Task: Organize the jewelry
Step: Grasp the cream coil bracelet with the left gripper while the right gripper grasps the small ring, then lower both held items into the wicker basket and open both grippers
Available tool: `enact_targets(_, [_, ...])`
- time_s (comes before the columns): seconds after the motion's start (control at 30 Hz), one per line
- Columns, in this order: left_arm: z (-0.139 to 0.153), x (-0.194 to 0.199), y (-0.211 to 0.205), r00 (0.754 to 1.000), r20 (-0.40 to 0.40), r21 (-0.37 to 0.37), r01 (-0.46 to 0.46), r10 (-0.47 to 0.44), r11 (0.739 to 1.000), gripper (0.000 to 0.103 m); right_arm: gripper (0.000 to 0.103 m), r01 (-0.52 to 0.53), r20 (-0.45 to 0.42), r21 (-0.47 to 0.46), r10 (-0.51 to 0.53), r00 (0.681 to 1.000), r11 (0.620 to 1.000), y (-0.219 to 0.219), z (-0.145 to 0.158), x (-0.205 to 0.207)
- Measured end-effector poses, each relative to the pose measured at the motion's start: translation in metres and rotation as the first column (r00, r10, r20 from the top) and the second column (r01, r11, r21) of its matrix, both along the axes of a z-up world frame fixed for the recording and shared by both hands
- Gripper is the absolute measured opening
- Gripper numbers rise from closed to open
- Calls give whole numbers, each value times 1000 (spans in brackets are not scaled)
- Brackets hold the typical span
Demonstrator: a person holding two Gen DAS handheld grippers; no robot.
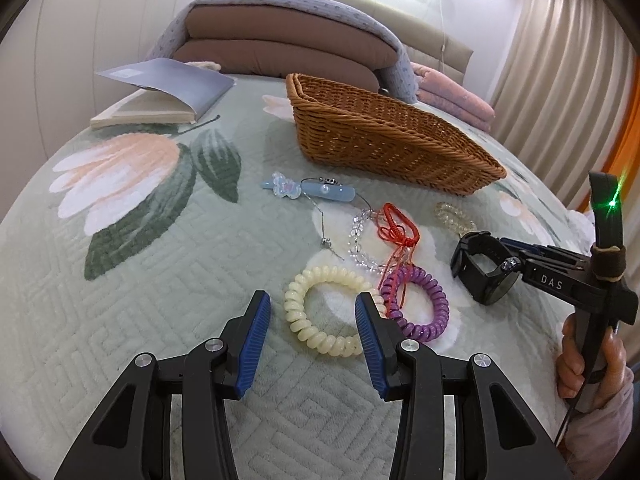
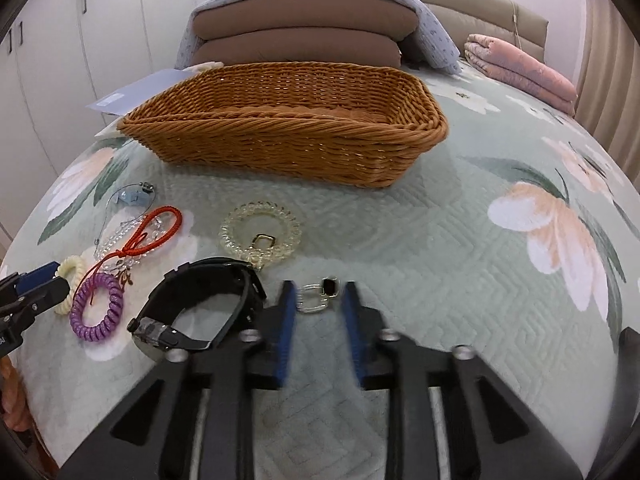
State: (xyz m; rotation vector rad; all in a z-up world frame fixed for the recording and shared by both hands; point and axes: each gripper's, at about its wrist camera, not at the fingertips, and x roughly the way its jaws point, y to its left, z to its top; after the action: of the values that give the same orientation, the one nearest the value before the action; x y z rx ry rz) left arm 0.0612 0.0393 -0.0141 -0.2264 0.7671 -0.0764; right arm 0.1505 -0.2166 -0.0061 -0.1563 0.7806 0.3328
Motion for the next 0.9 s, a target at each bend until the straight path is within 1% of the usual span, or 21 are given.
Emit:
enact_targets(0.07, [0, 0, -2, 1000, -1, 19, -2, 2, 1000, 40, 22, -1, 7, 3, 1, 1000, 1000, 0, 0, -1])
enact_targets(0.13, [0, 0, -4, 1000, -3, 29, 1, 0, 1000, 29, 22, -1, 13, 13, 1, 1000, 1000, -1, 0, -3])
enact_targets(0.17, [0, 0, -5, 1000, -3, 34, 3, -2, 999, 26, 22, -2, 14, 19, 2, 1000, 1000, -1, 0, -4])
enact_targets(0.23, [-1, 0, -4, 1000, -4, 29, 9, -8, 1000, 13, 22, -6, 20, 34, 5, 1000, 999, -3, 0, -6])
enact_targets(0.33, [0, -1, -4, 1000, 3, 26, 9, -10, 1000, 11, 22, -9, 41, 60, 7, 999, 998, -8, 3, -11])
enact_targets(0.47, [4, -6, -4, 999, 35, 23, 1, -2, 1000, 11, 22, -28, 100, 108, 17, 995, 994, -15, 12, -22])
enact_targets(0.57, [12, -16, 0, 995, 96, 1, -14, 14, 1000, 11, 22, -50, 144, 137, 30, 989, 989, -18, 18, -30])
enact_targets(0.7, [24, -24, 7, 986, 164, -57, -21, 30, 998, 11, 22, -60, 189, 149, 31, 982, 987, -19, 25, -37])
enact_targets(0.8, [36, -27, 7, 979, 202, -76, -14, 29, 997, 11, 22, -60, 215, 157, 25, 976, 986, -21, 33, -40])
enact_targets(0.9, [52, -23, 4, 972, 236, -83, -5, 25, 997, 11, 22, -61, 249, 174, 16, 968, 983, -20, 50, -39])
